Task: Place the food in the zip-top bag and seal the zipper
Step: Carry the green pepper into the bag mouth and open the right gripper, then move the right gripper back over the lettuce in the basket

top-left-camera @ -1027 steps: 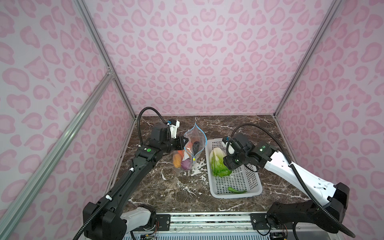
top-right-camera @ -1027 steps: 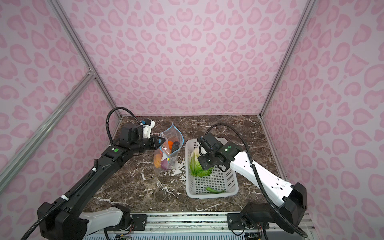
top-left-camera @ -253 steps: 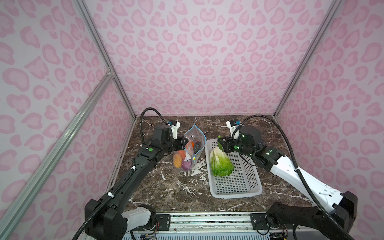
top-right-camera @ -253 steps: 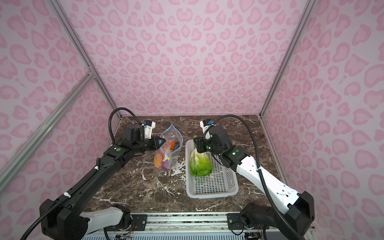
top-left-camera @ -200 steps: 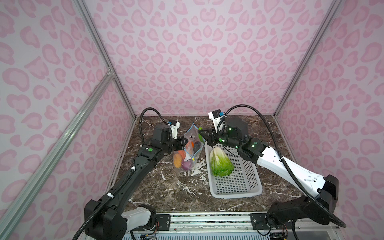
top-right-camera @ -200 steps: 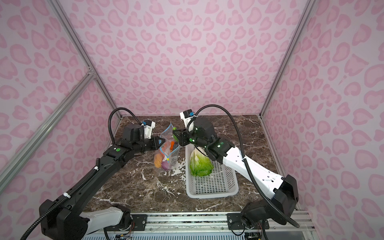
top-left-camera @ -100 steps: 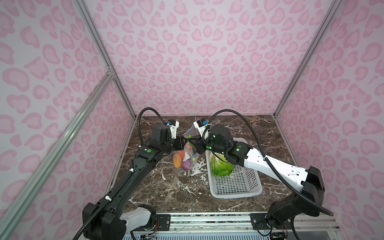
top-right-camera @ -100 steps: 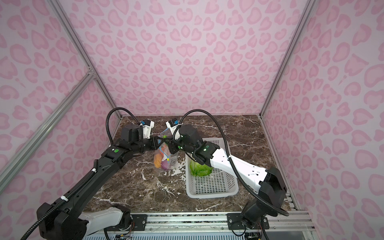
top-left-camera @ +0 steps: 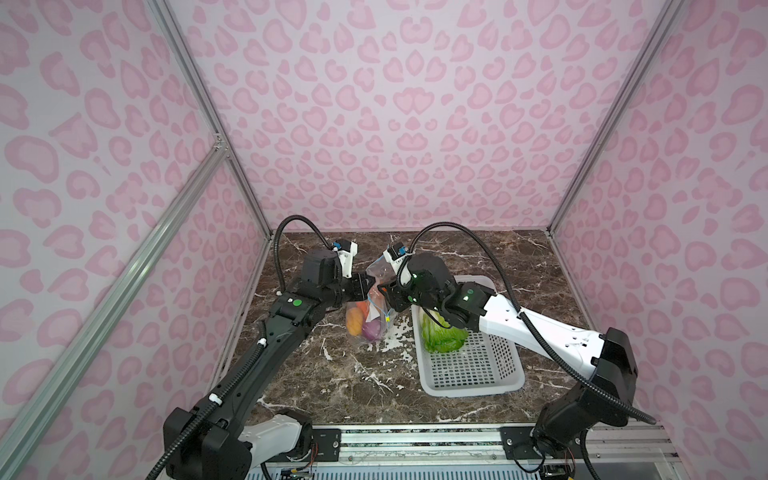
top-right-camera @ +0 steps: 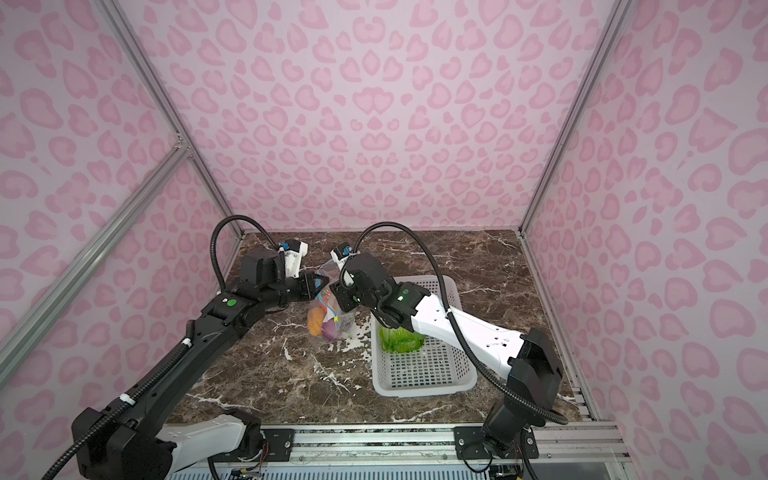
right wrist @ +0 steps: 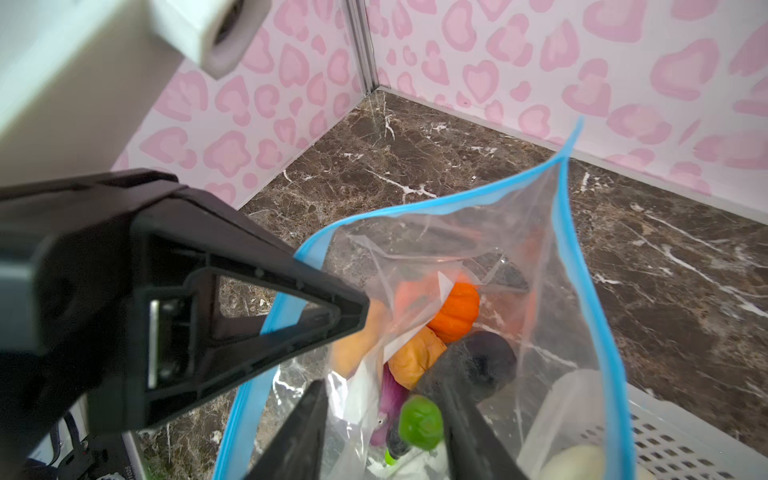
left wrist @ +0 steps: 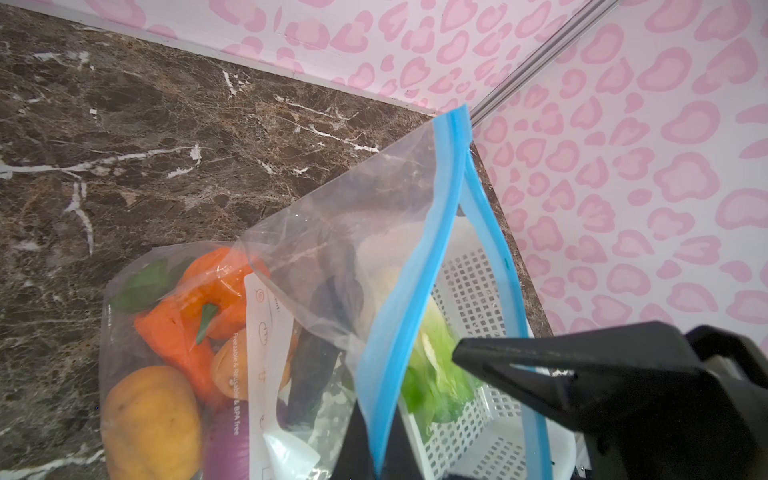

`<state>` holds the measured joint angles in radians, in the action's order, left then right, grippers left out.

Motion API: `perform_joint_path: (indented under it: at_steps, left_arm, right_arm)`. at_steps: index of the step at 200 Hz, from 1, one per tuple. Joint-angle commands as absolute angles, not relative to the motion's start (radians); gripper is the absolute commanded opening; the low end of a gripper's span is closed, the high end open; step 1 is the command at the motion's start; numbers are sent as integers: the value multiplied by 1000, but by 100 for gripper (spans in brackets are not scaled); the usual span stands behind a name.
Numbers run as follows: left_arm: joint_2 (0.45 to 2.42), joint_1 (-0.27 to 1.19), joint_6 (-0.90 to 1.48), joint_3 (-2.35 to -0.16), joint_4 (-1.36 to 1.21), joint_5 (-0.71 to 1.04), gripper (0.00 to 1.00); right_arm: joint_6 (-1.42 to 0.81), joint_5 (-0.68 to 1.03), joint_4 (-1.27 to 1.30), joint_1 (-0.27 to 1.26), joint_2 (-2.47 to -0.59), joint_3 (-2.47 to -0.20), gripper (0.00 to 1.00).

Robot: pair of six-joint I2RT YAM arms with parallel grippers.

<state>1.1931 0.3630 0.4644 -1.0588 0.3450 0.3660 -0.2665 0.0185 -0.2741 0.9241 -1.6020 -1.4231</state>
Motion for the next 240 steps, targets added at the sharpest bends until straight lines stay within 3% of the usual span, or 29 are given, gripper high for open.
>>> perform_joint_path:
  at_steps: [1,48,96,144,150,240]
  left_arm:
    - [1194,362,468,-1055,325,363,3]
    - [1186,363,472,-1054,323,360,3]
    - [1182,362,475,-1050,321,354,3]
    - [1203,362,483,-1048,317,352,2]
    - [1205,362,482,-1048,318,352,3]
    - [1202,363,478,-1051,325,342,3]
  right_arm:
    - [-264,6,-302,916,-1566,-1437,58]
    - [-326,10,-339,827,-1424,-1367,68]
    - [-446,49,-531,641,-1367,-1269,83]
    - [-409,54,-742,615,-1507,-1336,91]
    - [-399,71,-759,616,-1533,-1350,98]
    - [-367,-25,-853,668,-1798,-1522,99]
